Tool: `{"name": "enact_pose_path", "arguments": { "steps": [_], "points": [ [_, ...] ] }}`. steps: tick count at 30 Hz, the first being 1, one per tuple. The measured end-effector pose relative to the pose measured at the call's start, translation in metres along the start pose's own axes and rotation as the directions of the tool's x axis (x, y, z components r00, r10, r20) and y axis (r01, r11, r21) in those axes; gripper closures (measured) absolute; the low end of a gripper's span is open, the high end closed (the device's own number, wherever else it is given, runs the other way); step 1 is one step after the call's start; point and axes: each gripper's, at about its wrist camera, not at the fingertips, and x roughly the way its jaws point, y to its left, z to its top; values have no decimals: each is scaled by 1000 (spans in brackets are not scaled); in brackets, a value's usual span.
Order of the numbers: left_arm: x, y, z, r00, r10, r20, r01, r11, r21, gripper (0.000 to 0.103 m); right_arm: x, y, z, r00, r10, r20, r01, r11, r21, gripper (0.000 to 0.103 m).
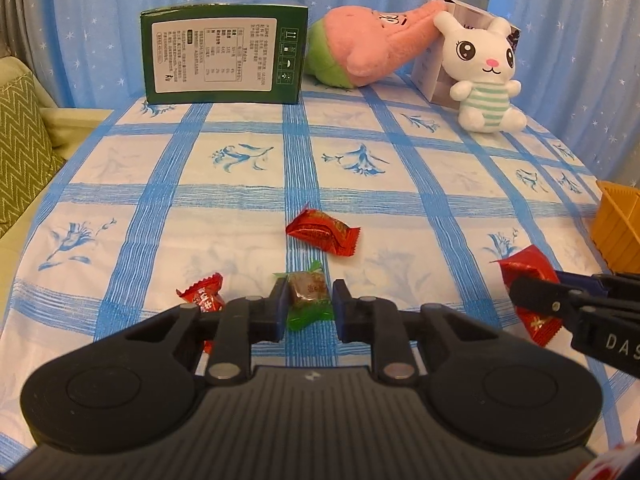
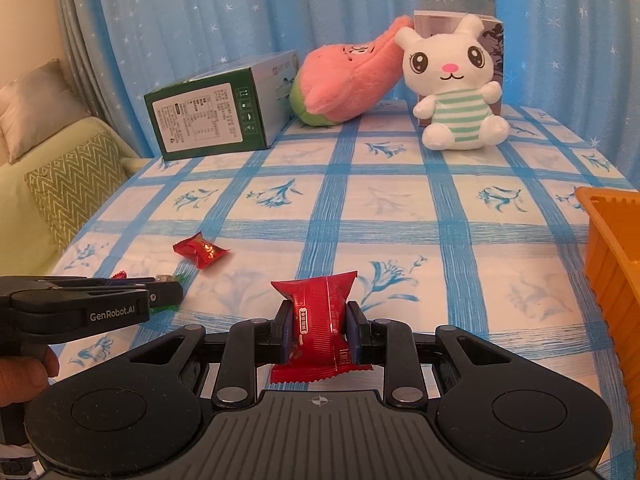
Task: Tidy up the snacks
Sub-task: 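Grasp the red packet with the right tool while the left tool grasps the green-wrapped brown candy, then carry both held candies over the orange tray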
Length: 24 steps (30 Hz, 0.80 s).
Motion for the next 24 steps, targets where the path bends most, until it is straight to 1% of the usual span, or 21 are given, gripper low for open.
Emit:
{"name": "enact_pose_path", "arguments": {
  "steps": [3, 8, 11, 17, 24],
  "points": [
    [-6, -3, 0, 1000, 0, 2, 0, 1000, -2, 83, -6, -1, 1, 1000, -3, -2, 3, 1000, -7, 76],
    [-25, -14, -2, 1000, -14, 19, 14, 1000, -10, 83, -23, -8, 1, 1000, -14, 10, 14, 1000, 24, 76],
    [-40, -28, -2, 999, -16, 34, 15, 1000, 15, 83, -37, -11, 0, 1000, -21, 16, 21, 999, 34, 76],
    [-79, -57, -15, 999, -21, 41, 20, 1000, 15, 83, -71, -18, -6, 999, -42, 19, 41, 998, 57, 76],
    [-131, -89, -29, 997, -34, 63, 33, 999, 4, 83, -126, -29, -21, 998, -62, 27, 60, 995, 77, 76]
  ]
}}
